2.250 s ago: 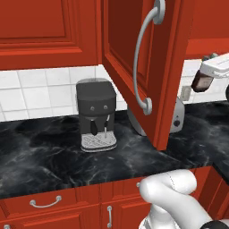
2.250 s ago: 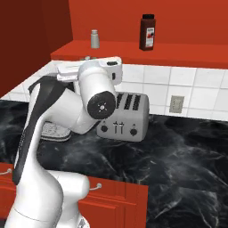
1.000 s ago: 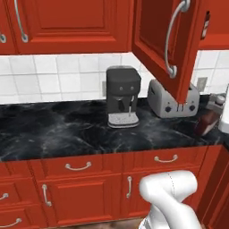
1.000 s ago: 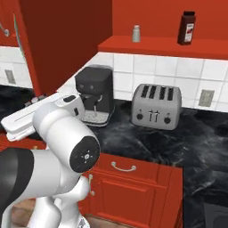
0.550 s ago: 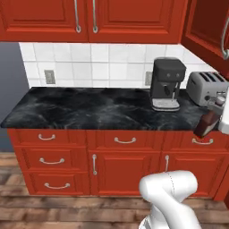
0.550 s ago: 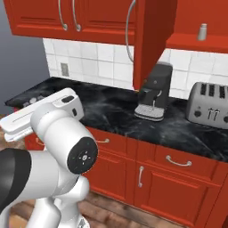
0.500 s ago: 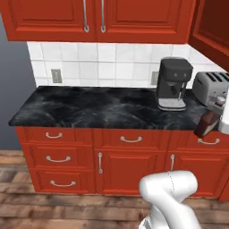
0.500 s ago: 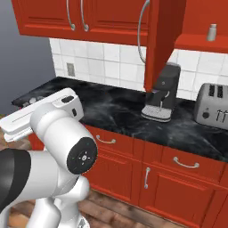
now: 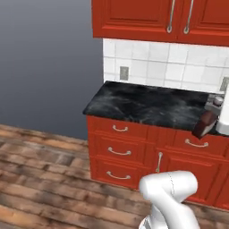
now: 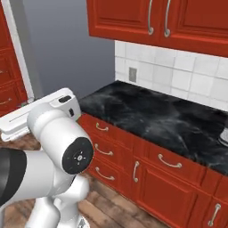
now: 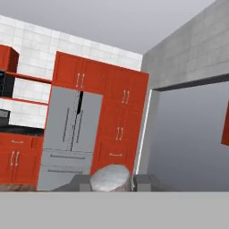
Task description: Collect the paprika, ketchup, and shaker from the cabinet and place them next to the stove.
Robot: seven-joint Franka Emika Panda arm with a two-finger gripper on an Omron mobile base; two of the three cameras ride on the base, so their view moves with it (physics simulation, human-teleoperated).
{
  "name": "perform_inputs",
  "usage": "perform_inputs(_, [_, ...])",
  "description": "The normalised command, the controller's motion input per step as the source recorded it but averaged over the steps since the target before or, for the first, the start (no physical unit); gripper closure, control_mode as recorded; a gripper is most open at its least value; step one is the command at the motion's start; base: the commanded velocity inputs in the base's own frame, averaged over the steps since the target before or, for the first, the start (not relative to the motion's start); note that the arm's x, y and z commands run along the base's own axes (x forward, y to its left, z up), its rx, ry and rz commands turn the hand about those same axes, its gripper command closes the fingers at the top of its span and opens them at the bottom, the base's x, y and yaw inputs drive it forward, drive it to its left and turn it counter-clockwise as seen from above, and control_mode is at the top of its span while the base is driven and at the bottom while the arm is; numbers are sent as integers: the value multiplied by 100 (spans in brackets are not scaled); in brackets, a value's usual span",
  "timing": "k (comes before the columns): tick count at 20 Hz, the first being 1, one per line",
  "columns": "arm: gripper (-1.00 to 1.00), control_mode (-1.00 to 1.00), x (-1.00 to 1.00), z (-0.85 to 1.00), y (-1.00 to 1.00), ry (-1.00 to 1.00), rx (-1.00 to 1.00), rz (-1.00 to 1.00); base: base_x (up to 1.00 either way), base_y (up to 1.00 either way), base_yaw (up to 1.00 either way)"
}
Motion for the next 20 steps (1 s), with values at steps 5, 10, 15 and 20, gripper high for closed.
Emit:
perform_inputs(5, [100,100,0,0,0,0,0,0,0,57,54])
perform_inputs(10, [100,100,0,0,0,0,0,0,0,51,56])
perform_inputs(15, [100,100,0,0,0,0,0,0,14,34,55])
perform_inputs(20, [100,100,0,0,0,0,0,0,29,26,53])
